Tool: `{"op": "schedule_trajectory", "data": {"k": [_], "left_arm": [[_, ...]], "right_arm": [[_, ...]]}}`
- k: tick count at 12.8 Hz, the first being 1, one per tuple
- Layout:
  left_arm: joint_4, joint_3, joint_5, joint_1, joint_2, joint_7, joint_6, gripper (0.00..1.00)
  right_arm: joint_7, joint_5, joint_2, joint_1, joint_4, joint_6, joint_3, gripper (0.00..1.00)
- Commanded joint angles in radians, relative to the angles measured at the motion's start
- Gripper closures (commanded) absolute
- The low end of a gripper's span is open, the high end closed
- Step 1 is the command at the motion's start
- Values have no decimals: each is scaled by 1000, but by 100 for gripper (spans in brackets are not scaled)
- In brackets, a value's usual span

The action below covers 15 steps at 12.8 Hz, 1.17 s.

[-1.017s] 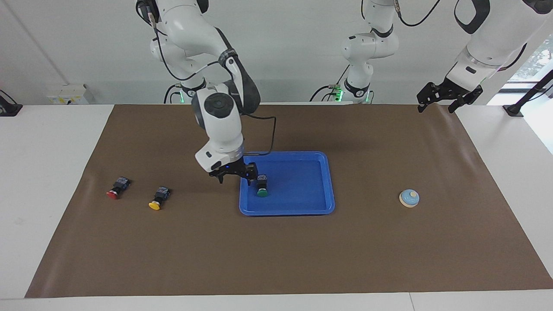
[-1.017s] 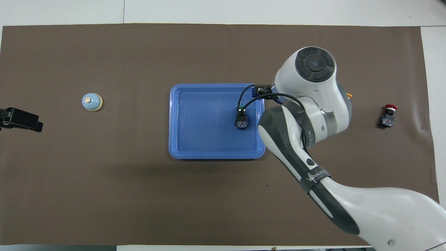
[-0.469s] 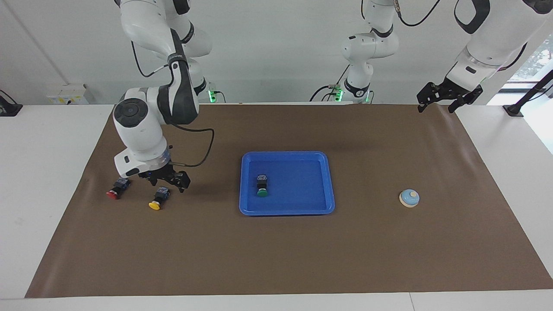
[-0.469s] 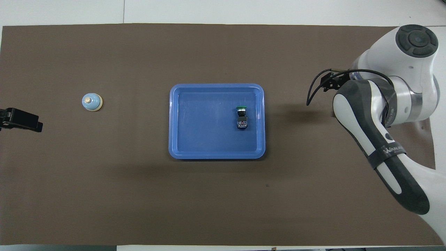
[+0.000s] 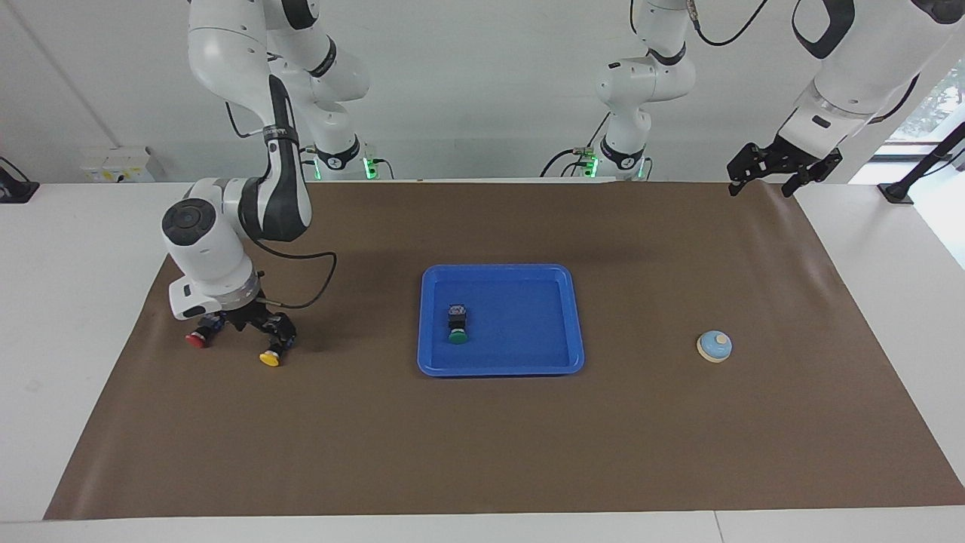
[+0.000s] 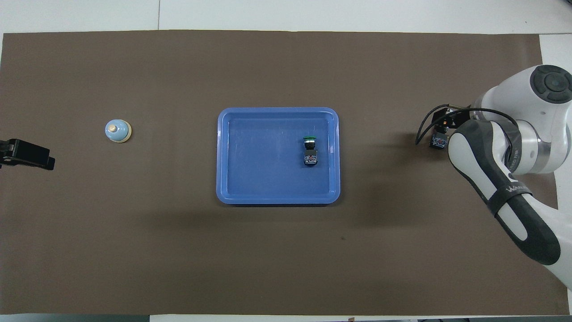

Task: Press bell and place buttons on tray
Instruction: 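Move the right gripper back and grasp the yellow button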

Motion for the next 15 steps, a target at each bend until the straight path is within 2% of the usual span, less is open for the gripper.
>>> {"op": "schedule_trajectory", "data": {"k": [1, 6, 7, 8, 9, 10, 14, 15], "left_arm": [[11, 3, 1, 2, -5, 10, -14, 0], [11, 3, 1, 0, -5, 10, -14, 0], [11, 3, 1, 0, -5, 10, -14, 0], [11, 3, 1, 0, -5, 10, -14, 0], [11, 3, 1, 0, -5, 10, -14, 0], [11, 3, 1, 2, -5, 10, -14, 0], [11, 3, 1, 2, -5, 10, -14, 0], [11, 3, 1, 0, -5, 10, -14, 0]], "right_arm": [[7, -16, -15, 1, -63, 65, 11, 0], [6, -16, 3, 0, -138, 192, 11, 0], [4, -16, 3, 0, -143, 198, 11, 12], [-2, -16, 3, -2, -140, 197, 11, 40], [-5, -16, 3, -2, -139, 194, 11, 76], [-5, -15, 3, 3, -137, 192, 11, 100], [-5, -16, 5, 17, -105, 163, 12, 100], [-5, -16, 5, 30, -65, 116, 15, 100]]}}
